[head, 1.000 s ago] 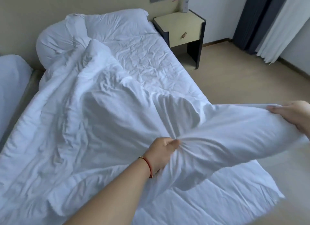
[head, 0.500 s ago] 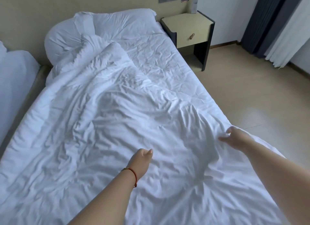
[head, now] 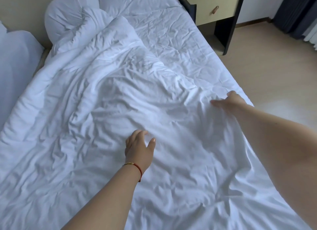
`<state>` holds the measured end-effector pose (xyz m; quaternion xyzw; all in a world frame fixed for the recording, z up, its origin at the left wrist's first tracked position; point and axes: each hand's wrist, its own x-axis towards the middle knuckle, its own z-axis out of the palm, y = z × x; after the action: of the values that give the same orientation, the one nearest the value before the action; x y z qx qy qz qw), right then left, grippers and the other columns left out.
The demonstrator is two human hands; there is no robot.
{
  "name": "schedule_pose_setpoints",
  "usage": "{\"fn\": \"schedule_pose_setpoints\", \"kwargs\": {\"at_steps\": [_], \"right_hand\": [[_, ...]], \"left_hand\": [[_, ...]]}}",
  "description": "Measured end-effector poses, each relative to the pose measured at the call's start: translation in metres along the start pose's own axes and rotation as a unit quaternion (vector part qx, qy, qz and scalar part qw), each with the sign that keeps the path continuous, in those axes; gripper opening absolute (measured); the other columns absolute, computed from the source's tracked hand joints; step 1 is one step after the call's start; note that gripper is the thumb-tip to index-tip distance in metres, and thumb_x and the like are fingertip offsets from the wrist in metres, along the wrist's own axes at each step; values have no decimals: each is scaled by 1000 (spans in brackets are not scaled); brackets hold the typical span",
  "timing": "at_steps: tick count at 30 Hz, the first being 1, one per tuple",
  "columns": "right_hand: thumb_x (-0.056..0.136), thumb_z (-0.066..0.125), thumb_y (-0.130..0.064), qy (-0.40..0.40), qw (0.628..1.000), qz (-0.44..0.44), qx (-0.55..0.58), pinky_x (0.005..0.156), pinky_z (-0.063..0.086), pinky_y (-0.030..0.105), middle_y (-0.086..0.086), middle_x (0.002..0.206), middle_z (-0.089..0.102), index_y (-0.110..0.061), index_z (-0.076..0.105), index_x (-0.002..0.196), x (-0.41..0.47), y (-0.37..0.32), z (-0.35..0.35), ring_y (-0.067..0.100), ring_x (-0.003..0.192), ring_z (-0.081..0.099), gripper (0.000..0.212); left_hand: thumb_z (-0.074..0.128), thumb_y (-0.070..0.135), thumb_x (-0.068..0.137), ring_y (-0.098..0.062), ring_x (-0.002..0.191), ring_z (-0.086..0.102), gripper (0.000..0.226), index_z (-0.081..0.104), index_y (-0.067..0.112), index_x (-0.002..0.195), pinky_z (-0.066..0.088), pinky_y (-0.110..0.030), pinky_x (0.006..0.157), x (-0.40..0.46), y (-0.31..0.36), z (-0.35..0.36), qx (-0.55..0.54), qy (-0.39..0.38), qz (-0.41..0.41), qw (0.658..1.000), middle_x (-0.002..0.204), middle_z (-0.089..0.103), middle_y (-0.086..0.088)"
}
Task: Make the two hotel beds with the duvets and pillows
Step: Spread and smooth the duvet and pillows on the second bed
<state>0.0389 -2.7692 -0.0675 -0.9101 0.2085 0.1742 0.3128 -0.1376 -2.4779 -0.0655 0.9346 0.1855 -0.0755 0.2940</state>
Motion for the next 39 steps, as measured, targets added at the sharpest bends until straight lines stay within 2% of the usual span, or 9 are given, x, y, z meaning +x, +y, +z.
{"fn": "schedule_pose_setpoints", "kwargs": {"at_steps": [3,6,11,16,19,22,26,32,39], "right_hand": [[53,67,-78,-47,999,9,-12,98,44,42,9,127,56,-8,37,137,4,-2,25,32,114,55,113],[67,74,-62,-65,996,-54,-5,82,47,33,5,106,65,-15,59,114,-21,2,30,25,93,61,68],[69,77,-50,137,987,-56,69,76,51,36,3,85,64,-27,62,93,-26,0,-125,27,77,62,37],[56,75,-64,193,978,-69,-39,68,52,42,10,76,63,-17,67,89,75,81,-224,31,69,61,58],[64,58,-78,116,981,-100,-119,70,45,34,5,92,64,-22,62,96,-15,11,-157,30,83,61,65],[83,70,-36,11,977,-186,-102,84,39,31,11,114,64,-13,58,121,-95,-27,-59,29,104,58,46],[88,63,-43,-106,969,-206,-81,80,41,25,1,112,63,-20,55,125,-162,-43,47,20,98,60,44],[90,54,-48,-147,956,-239,-82,76,39,23,-7,107,60,-24,52,124,-265,-71,128,12,94,56,42],[93,53,-43,-131,956,-258,-42,75,36,25,-2,105,64,-18,57,116,-411,-132,209,16,96,57,34]], "left_hand": [[42,42,98,-15,144,11,44,40,31,141,20,-34,115,11,-9,-2,45,10,-22,999,157,22,8],[39,44,99,-14,147,7,48,34,32,145,16,-36,117,12,-12,-9,47,-15,-49,998,160,16,8],[35,45,100,-13,148,1,52,25,35,150,14,-37,119,11,11,-32,26,-45,-36,998,161,8,9],[35,45,100,-13,147,7,52,25,34,150,14,-34,119,-2,12,-58,15,-46,-3,999,160,15,8],[32,47,101,-15,147,10,54,24,31,151,18,-35,117,-17,-5,-65,42,-80,-34,995,160,18,6],[30,47,101,-16,146,14,54,25,28,151,23,-37,116,-40,-22,-75,47,-88,-56,993,158,22,7],[31,49,101,-17,143,23,55,28,26,150,30,-38,113,-69,-57,-99,33,-66,-87,993,156,28,7],[34,50,99,-22,135,38,56,34,21,147,37,-42,109,-118,-134,-149,-16,-27,-163,986,148,41,-3],[38,44,100,-21,123,51,50,37,16,141,42,-30,98,-215,-262,-233,-103,-10,-177,979,142,47,-4]]}}
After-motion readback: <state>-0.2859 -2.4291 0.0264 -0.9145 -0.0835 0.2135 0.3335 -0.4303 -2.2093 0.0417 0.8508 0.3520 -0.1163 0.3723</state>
